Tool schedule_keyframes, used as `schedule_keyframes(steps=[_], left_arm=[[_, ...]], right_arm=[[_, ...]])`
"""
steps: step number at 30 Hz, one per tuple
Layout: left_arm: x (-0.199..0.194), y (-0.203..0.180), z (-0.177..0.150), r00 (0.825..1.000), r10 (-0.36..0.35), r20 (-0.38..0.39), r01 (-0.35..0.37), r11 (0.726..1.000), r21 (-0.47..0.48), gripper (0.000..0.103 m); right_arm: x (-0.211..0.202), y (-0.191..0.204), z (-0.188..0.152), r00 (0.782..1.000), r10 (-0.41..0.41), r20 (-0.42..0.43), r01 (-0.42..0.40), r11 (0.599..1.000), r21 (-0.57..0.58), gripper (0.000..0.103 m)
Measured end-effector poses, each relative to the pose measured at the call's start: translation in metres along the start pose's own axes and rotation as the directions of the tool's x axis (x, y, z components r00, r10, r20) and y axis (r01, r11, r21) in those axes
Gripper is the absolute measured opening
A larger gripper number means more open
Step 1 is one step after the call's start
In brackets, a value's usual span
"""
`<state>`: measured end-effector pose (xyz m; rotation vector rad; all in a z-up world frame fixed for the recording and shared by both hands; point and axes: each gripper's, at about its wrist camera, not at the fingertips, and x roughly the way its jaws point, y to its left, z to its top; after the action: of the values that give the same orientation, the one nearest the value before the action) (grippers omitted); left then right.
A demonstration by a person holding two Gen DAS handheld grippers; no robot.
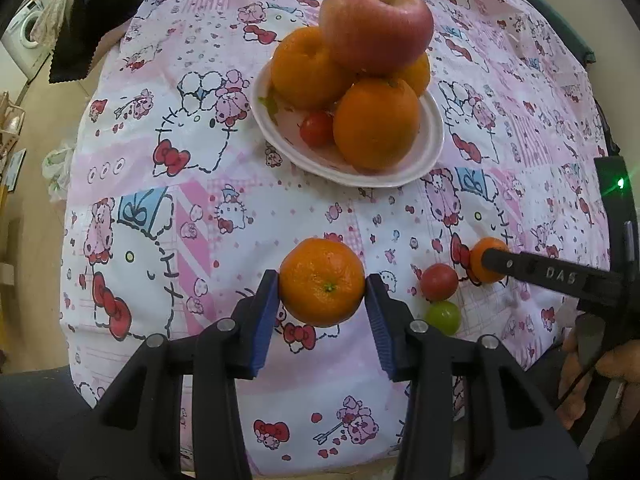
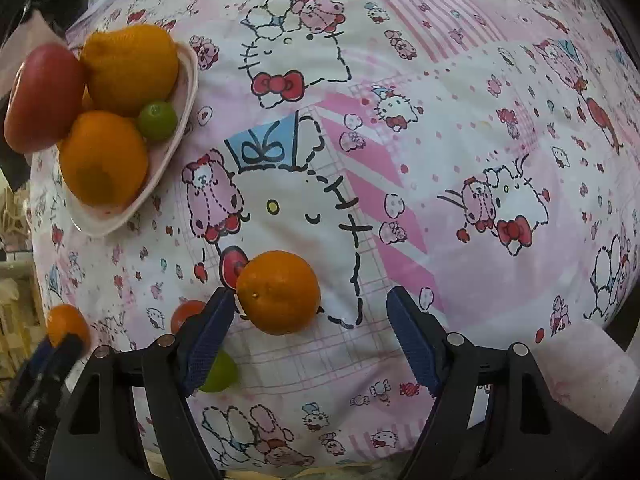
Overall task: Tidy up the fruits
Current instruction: 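Grasp a small mandarin with the left tool while the right tool grasps another mandarin, then lower the mandarin onto the plate with the left tool while the right tool places its mandarin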
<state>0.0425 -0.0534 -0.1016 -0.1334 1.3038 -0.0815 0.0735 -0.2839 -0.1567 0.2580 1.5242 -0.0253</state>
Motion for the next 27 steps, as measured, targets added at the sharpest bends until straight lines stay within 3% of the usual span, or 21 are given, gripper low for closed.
schedule_keyframes(steps=[7, 15, 19, 24, 27], left_arm=[[-0.001, 0.003, 0.002, 1.000, -0.002, 0.007, 0.002, 1.000, -0.019, 0.039], [0.000, 0.010, 0.002, 1.000, 0.001, 0.003, -0.001, 0.999, -0.046, 0.039], [-0.002, 0.009, 0.004, 1.000, 0.014, 0.027, -0.013, 0.999, -0.035, 0.039], [-0.009, 0.007, 0.002, 0.995, 0.050, 0.088, -0.051, 0.999, 0.010, 0.039], [-0.020, 0.009, -0.001, 0.988, 0.059, 0.139, -0.064, 0.997, 0.031, 0.039]], right_arm=[[0.005, 0.014, -0.007, 0.998, 0.053, -0.021, -0.054, 0.996, -0.066, 0.044], [-0.010, 0.010, -0.008, 0.997, 0.070, 0.025, -0.069, 0.996, -0.048, 0.043], [-0.025, -0.002, -0.006, 0.990, 0.124, 0.073, -0.122, 0.992, -0.021, 0.043], [-0.044, -0.003, -0.006, 0.965, 0.232, 0.126, -0.232, 0.973, -0.015, 0.043], [-0.058, 0.006, -0.003, 0.937, 0.309, 0.163, -0.309, 0.951, -0.027, 0.043]])
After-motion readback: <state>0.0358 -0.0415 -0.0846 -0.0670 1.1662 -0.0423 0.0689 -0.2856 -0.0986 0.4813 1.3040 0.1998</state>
